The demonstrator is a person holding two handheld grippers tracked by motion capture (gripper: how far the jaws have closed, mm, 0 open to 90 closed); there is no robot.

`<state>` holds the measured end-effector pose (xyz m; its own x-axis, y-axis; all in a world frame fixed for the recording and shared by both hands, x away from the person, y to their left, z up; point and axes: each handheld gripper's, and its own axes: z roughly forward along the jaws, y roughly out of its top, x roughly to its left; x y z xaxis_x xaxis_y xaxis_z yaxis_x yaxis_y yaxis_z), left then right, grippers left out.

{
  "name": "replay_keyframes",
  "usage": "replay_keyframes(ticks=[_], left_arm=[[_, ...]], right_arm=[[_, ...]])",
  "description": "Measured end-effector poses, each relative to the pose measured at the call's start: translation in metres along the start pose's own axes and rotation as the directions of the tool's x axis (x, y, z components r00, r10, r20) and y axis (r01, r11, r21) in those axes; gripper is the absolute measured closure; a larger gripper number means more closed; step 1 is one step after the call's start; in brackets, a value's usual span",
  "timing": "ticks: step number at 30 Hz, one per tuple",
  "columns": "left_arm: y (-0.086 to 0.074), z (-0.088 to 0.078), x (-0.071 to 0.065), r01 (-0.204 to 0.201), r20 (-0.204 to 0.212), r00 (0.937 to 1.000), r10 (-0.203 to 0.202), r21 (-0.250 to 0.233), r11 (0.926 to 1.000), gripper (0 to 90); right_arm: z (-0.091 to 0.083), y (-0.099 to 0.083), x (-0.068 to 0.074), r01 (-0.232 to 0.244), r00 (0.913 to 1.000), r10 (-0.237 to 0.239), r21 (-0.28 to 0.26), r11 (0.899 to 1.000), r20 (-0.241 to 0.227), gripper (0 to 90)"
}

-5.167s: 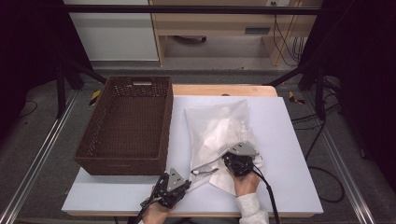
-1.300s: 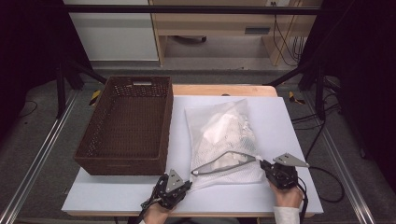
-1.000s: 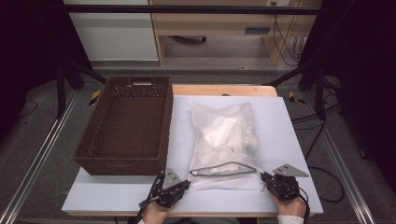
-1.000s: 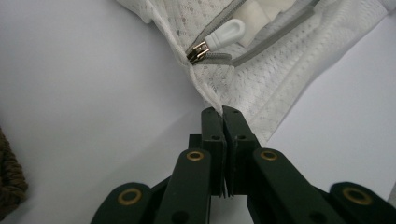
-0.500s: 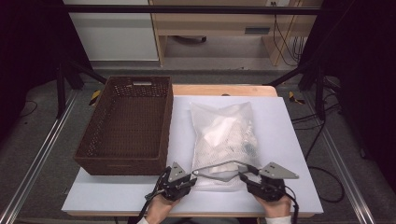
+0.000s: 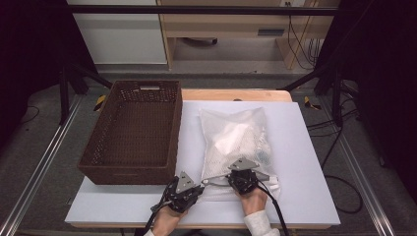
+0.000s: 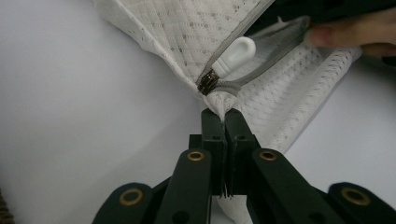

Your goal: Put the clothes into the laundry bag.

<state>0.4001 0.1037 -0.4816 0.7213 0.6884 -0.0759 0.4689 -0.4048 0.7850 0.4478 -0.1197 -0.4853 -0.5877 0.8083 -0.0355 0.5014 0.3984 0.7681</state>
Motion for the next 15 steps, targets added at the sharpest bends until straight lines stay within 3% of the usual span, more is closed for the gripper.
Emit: replay_keyframes(ticks=[4,7,10,13,14,15], left_arm=[[-0.001,-0.002,-0.003,-0.011,0.002,0.9999,0.011,0.0,0.9999,87.8],[-0.003,-0.001,-0.005,-0.018,-0.002,0.9998,0.018,0.005,0.9998,87.8],[-0.005,0.001,-0.003,-0.012,0.001,0.9999,0.012,0.011,0.9999,87.7],[-0.005,0.002,-0.001,-0.002,0.001,1.0,0.002,0.005,1.0,87.2],[-0.005,0.002,-0.001,0.002,0.003,1.0,-0.002,0.004,1.0,87.0],[-0.005,0.002,-0.001,0.002,0.004,1.0,-0.002,0.004,1.0,86.7]], right_arm=[[0.013,0.009,-0.007,-0.011,0.993,0.013,-0.011,1.0,0.118,90.0],[0.02,0.012,-0.013,-0.044,0.9859,0.049,-0.03,0.999,0.16,90.0],[0.016,0.01,-0.013,-0.06,0.989,0.065,-0.04,0.997,0.133,90.0],[-0.005,0.002,-0.011,-0.082,0.9954,0.085,-0.067,0.994,0.044,72.6],[-0.015,-0.002,-0.01,-0.063,0.9977,0.065,-0.072,0.995,0.02,70.1],[-0.03,-0.007,-0.011,-0.039,0.9986,0.042,-0.09,0.995,0.031,66.2]])
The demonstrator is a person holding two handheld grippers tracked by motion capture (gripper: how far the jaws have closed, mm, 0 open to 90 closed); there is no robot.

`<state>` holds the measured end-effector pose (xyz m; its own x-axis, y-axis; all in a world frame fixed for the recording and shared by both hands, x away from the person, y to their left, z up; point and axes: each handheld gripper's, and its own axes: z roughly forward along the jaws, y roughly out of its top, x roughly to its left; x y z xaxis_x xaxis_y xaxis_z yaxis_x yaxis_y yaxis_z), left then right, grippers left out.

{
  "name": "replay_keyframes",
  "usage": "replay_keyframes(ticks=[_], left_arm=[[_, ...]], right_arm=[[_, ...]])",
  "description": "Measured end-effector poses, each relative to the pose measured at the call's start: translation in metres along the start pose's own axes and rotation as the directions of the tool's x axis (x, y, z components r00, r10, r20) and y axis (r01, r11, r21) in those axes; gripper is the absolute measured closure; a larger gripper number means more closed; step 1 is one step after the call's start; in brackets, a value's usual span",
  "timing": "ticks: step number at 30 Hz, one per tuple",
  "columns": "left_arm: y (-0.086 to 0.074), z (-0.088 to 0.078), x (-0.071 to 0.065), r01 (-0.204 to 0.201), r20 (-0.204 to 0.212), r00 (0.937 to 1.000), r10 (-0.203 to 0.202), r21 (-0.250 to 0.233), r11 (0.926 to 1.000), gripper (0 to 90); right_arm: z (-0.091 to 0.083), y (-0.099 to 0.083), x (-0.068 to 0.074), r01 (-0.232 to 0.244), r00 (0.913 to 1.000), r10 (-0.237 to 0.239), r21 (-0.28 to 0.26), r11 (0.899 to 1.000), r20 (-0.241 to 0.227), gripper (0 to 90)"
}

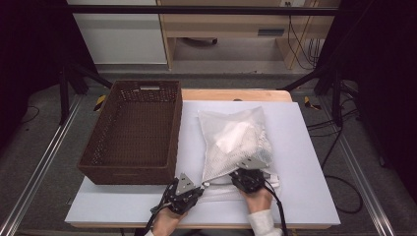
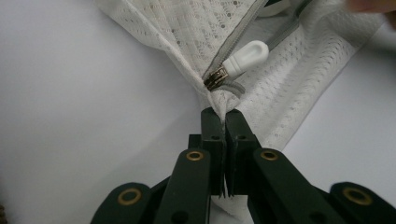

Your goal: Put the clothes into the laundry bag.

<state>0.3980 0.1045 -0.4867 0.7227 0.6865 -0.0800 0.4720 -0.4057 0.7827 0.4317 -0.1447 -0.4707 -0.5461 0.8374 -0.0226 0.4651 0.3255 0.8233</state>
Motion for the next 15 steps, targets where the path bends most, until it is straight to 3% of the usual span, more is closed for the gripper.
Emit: replay_keyframes(ticks=[3,5,7,8,9,11,12,13,15], left_arm=[[0.0,0.0,0.001,0.003,0.002,1.0,-0.003,-0.005,1.0,83.2],[0.0,0.0,0.001,0.008,0.003,1.0,-0.008,-0.016,0.9998,78.5],[0.002,0.001,0.002,0.016,0.009,0.9998,-0.016,-0.032,0.9994,69.3],[0.002,0.001,0.003,0.019,0.014,0.9997,-0.018,-0.039,0.999,63.0],[0.003,0.001,0.003,0.02,0.012,0.9997,-0.019,-0.052,0.9984,58.5],[0.005,0.001,0.005,0.013,0.003,0.9999,-0.013,-0.063,0.9979,55.8],[0.006,0.001,0.005,0.018,0.0,0.9998,-0.018,-0.063,0.9978,57.2],[0.006,0.001,0.007,0.022,0.001,0.9998,-0.022,-0.057,0.9981,61.2],[0.006,0.002,0.008,0.029,-0.003,0.9996,-0.029,-0.052,0.9982,71.7]], right_arm=[[-0.036,-0.012,-0.014,-0.041,0.9991,0.04,-0.067,0.997,-0.017,57.9],[-0.057,-0.023,-0.027,-0.05,0.997,0.055,-0.088,0.995,0.054,51.5],[-0.069,-0.035,-0.044,-0.07,0.9864,0.082,-0.087,0.994,0.142,44.4],[-0.071,-0.042,-0.056,-0.1,0.9763,0.112,-0.071,0.992,0.185,43.6],[-0.07,-0.046,-0.063,-0.128,0.9721,0.136,-0.056,0.99,0.191,43.7],[-0.064,-0.055,-0.076,-0.172,0.9649,0.172,-0.019,0.985,0.198,47.3],[-0.06,-0.058,-0.081,-0.181,0.9661,0.176,0.007,0.984,0.189,51.6],[-0.056,-0.06,-0.083,-0.189,0.9687,0.182,0.028,0.982,0.169,57.9],[-0.052,-0.059,-0.081,-0.165,0.9725,0.151,0.07,0.984,0.178,73.5]])
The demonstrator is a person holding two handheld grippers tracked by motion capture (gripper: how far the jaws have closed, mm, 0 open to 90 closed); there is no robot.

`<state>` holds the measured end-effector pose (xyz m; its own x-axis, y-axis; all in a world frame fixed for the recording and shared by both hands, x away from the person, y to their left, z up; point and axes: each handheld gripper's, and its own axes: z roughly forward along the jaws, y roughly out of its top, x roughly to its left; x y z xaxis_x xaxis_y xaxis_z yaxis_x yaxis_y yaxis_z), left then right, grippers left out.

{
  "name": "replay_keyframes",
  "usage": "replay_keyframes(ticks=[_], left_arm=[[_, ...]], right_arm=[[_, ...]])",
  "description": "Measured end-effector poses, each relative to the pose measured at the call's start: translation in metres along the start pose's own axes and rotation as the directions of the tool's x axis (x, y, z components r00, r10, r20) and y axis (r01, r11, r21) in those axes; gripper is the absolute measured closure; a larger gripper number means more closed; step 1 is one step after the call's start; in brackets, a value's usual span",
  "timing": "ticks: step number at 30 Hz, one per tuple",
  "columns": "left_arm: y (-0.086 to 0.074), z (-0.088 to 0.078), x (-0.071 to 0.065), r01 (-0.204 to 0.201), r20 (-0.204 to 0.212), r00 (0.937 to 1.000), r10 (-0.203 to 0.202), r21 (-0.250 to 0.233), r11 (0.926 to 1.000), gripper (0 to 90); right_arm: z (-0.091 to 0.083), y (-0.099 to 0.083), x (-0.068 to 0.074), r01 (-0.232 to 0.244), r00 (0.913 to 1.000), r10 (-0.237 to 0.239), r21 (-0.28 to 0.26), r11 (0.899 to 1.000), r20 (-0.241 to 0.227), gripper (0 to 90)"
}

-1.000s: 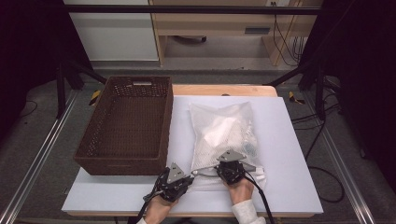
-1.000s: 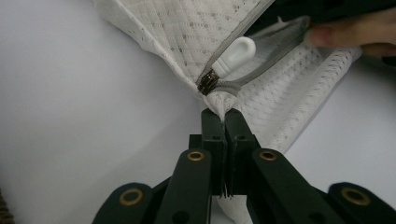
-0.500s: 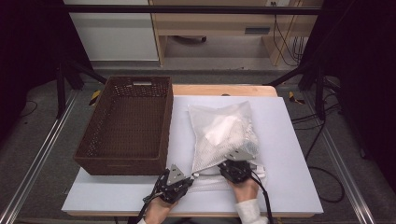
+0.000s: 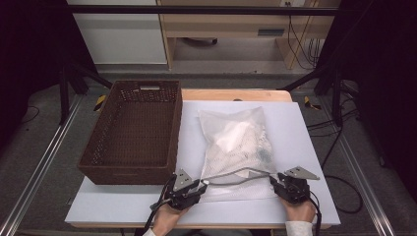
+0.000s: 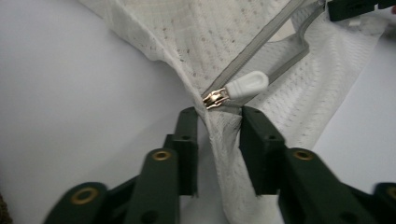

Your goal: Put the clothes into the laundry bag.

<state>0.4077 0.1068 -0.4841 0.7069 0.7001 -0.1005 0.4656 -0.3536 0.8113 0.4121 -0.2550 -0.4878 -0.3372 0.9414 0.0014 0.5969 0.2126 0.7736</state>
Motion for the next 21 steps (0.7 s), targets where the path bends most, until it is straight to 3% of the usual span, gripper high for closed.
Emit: replay_keyframes(ticks=[1,3,6,10,14,16,19,21], left_arm=[[0.0,0.0,0.001,0.002,-0.002,1.0,-0.002,0.007,1.0,75.2],[-0.001,0.001,0.001,-0.002,-0.008,1.0,0.002,0.01,0.9999,80.7],[-0.002,-0.001,0.001,-0.003,-0.024,0.9997,0.004,0.015,0.9999,84.2],[-0.005,-0.005,0.004,0.003,-0.043,0.9991,-0.002,0.022,0.9997,84.8],[-0.005,-0.007,0.004,-0.002,-0.046,0.9989,0.002,0.008,1.0,82.6],[-0.005,-0.008,0.003,-0.014,-0.045,0.9989,0.014,-0.001,0.9999,73.9],[0.0,-0.016,0.002,-0.033,-0.033,0.9989,0.032,-0.029,0.999,55.6],[0.003,-0.023,0.0,-0.057,-0.022,0.9982,0.056,-0.059,0.9966,48.7]], right_arm=[[-0.001,0.001,0.001,0.006,0.9999,-0.006,0.008,1.0,-0.012,80.7],[-0.003,0.001,0.004,0.025,0.9994,-0.024,0.012,1.0,-0.023,86.5],[-0.013,-0.004,0.0,0.035,0.9977,-0.035,-0.006,0.999,-0.058,87.6],[-0.028,-0.016,-0.009,-0.001,0.9948,0.0,-0.012,1.0,-0.102,87.8],[-0.026,-0.018,-0.003,0.018,0.9953,-0.017,0.017,1.0,-0.095,86.1],[-0.026,-0.016,-0.003,0.02,0.9955,-0.021,-0.01,1.0,-0.092,78.7],[-0.03,-0.013,-0.007,-0.003,0.9958,-0.004,-0.082,0.997,-0.091,58.8],[-0.034,-0.01,-0.012,-0.01,0.996,-0.002,-0.13,0.991,-0.089,47.3]])
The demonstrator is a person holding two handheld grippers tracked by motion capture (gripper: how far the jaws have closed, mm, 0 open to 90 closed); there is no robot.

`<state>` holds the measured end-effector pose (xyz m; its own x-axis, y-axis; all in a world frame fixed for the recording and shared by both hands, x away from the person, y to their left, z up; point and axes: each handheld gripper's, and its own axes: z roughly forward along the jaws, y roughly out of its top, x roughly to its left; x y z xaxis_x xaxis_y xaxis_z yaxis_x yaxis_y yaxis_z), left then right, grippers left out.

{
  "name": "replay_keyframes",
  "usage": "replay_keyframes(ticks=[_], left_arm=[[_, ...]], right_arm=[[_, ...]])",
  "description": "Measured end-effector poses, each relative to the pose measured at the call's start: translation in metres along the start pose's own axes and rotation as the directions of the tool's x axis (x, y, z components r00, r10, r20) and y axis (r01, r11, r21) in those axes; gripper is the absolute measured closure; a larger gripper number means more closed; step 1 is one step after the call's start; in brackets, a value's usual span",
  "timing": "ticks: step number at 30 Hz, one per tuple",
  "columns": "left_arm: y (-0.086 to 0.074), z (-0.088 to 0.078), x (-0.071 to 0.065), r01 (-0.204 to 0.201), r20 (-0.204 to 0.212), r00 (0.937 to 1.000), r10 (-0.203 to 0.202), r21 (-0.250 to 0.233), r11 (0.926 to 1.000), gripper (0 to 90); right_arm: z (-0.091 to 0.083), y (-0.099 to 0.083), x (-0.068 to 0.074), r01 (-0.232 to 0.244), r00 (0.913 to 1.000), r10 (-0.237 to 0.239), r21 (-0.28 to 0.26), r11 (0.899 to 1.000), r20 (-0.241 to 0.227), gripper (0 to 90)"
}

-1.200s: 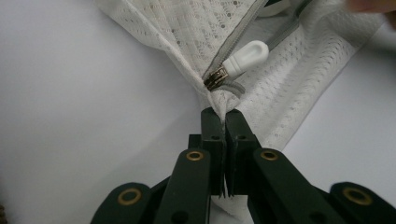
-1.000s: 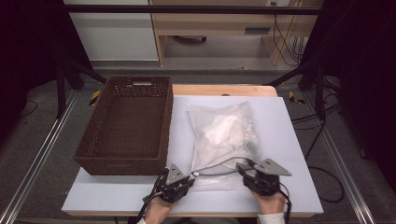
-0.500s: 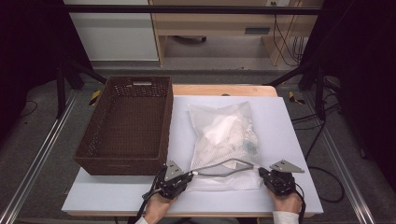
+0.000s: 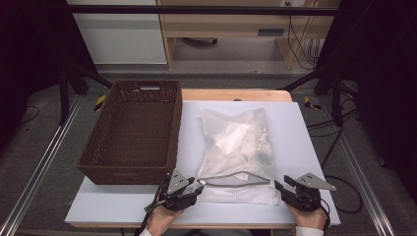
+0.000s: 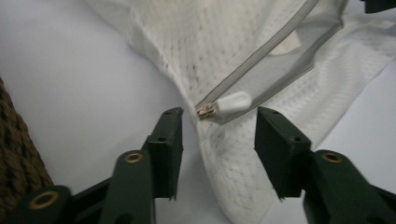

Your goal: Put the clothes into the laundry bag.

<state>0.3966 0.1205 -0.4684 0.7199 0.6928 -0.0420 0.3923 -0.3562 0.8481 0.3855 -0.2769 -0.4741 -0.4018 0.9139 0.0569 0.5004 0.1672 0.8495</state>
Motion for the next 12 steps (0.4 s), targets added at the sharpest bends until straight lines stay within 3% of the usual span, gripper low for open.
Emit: replay_keyframes(ticks=[3,6,12], left_arm=[[0.003,-0.009,-0.001,-0.017,0.012,0.9998,0.017,-0.027,0.9995,42.3],[0.004,-0.015,0.003,-0.015,0.038,0.9991,0.016,-0.011,0.9998,37.2],[0.003,-0.021,0.009,-0.029,0.064,0.9976,0.028,0.012,0.9995,32.2]], right_arm=[[-0.007,0.004,-0.008,-0.026,0.9996,0.026,-0.076,0.997,0.004,34.6],[-0.012,0.008,-0.016,-0.043,0.9989,0.045,-0.118,0.992,0.014,27.6],[-0.012,0.016,-0.02,-0.062,0.9974,0.067,-0.139,0.988,0.028,19.7]])
